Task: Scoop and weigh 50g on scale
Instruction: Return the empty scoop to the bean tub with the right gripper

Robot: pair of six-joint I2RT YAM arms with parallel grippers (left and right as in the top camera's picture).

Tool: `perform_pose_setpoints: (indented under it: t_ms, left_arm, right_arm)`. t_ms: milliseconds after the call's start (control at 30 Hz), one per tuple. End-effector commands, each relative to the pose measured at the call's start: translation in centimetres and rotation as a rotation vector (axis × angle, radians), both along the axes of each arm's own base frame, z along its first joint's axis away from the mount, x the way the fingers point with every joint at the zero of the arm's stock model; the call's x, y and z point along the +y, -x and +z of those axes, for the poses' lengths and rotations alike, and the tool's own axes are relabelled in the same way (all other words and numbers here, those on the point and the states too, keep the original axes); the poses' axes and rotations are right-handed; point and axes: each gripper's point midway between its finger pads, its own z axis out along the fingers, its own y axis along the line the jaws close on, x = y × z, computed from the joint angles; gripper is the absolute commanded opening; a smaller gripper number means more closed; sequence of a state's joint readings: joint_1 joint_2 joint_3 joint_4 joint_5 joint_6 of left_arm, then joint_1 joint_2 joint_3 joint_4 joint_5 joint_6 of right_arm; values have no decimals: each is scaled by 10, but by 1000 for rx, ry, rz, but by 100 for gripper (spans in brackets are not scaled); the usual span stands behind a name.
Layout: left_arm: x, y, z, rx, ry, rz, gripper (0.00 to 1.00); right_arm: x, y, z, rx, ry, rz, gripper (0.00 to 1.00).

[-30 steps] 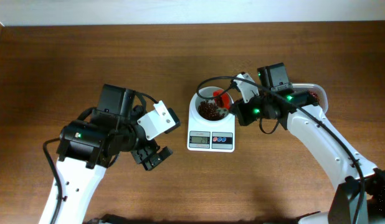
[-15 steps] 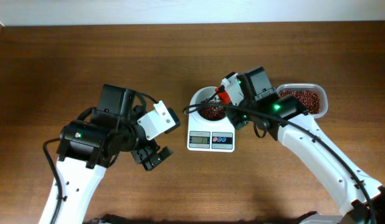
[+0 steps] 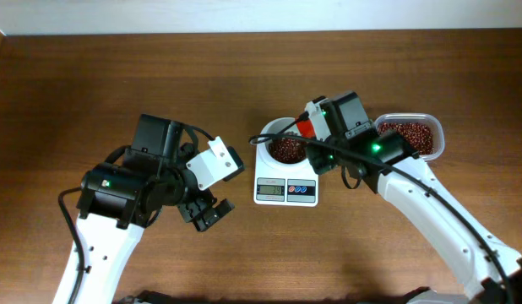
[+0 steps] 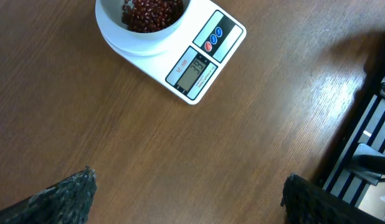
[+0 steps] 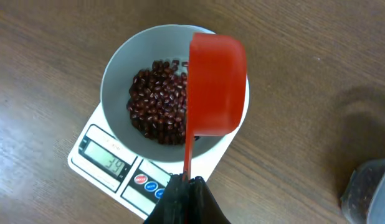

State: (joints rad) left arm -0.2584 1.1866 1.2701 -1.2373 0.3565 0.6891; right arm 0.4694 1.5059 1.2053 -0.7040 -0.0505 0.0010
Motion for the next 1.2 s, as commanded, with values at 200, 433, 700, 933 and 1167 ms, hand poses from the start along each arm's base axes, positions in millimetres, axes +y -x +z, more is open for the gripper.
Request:
perform_pose_setpoints:
  t_ms: [200, 433, 700, 933, 1167]
  left_arm:
    - [-1, -2, 8, -25, 13, -14, 99]
    - [-1, -2, 8, -25, 13, -14, 99]
    - [-1, -2, 8, -25, 13, -14, 99]
    - [-1, -2, 8, -25, 13, -14, 99]
    - [-1, -2, 8, -25, 13, -14, 99]
  right_arm:
    - [-109, 57, 119, -243, -54, -464, 4]
    - [-126, 80, 98, -37, -175, -540, 4]
    - [-178, 89, 87, -68, 86, -701, 4]
    - [-205, 70, 50, 8, 331, -772, 4]
    - [-220, 35, 16, 49, 405, -843, 4]
